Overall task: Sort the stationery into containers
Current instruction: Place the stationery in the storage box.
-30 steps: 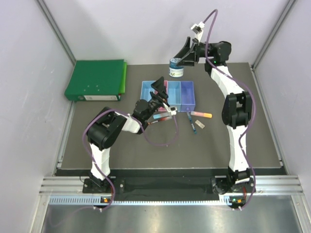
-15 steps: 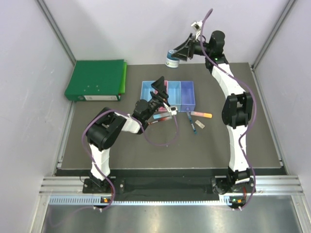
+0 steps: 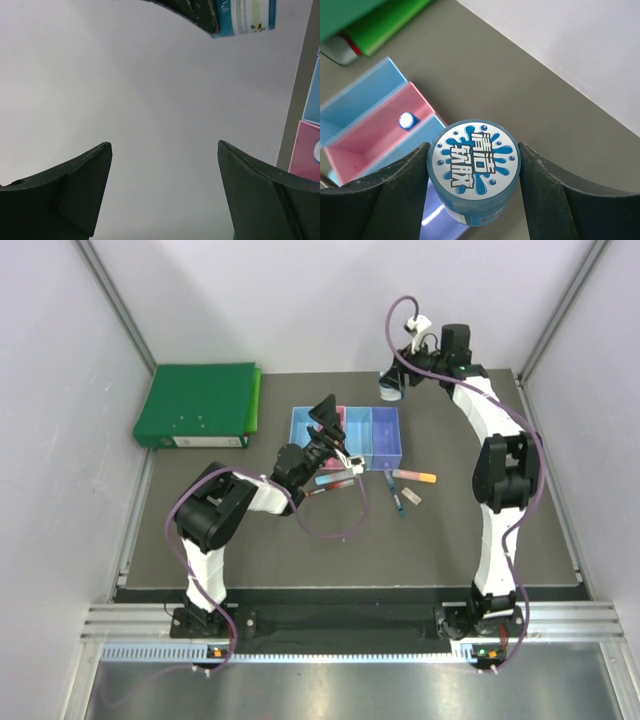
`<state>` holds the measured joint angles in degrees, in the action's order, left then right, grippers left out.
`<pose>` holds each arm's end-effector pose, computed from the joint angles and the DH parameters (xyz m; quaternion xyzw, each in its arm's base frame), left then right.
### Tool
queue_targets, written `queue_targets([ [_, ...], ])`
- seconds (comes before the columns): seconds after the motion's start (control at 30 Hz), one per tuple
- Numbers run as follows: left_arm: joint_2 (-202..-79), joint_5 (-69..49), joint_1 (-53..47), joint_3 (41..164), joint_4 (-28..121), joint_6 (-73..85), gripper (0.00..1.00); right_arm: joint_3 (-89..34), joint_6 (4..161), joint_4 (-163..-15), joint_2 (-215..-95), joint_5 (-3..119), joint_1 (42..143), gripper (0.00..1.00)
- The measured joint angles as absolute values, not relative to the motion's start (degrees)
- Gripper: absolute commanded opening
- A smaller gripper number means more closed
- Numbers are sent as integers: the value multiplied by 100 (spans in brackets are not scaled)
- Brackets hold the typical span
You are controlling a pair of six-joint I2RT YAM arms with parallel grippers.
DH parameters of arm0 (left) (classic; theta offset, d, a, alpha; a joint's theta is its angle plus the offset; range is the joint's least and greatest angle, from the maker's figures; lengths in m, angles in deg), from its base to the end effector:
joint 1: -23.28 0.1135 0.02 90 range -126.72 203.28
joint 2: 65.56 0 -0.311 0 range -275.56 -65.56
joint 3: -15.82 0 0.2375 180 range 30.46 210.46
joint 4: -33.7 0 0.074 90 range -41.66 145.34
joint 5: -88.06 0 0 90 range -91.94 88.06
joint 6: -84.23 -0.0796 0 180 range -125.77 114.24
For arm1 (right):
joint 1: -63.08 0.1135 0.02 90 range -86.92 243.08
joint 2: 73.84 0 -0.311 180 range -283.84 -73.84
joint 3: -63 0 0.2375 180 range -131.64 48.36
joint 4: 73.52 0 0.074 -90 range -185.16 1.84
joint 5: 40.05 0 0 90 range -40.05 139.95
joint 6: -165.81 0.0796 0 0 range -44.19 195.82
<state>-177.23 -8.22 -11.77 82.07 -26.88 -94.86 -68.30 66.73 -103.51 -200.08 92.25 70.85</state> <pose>0.3628 -0.2652 0.2734 0.5564 0.2458 0.3306 0.7216 0.5485 0.1289 0.3293 -0.3072 0.7494 0.2984 0.5050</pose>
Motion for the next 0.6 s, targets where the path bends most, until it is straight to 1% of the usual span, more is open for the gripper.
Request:
queue_targets([
  [0.17,-17719,-710,-1175,8207,-2686,-9484,91,-6052,5919,-10447,-19507,8714,7124,0],
  [0.33,-17693,-592,-1177,8207,-2684,-9462,90,-5107,5500,-10261,-19000,8395,7227,0],
  [0.6,-17686,-483,-1175,8207,-2684,-9456,90,-4137,5417,-9599,-18718,8006,7489,0],
])
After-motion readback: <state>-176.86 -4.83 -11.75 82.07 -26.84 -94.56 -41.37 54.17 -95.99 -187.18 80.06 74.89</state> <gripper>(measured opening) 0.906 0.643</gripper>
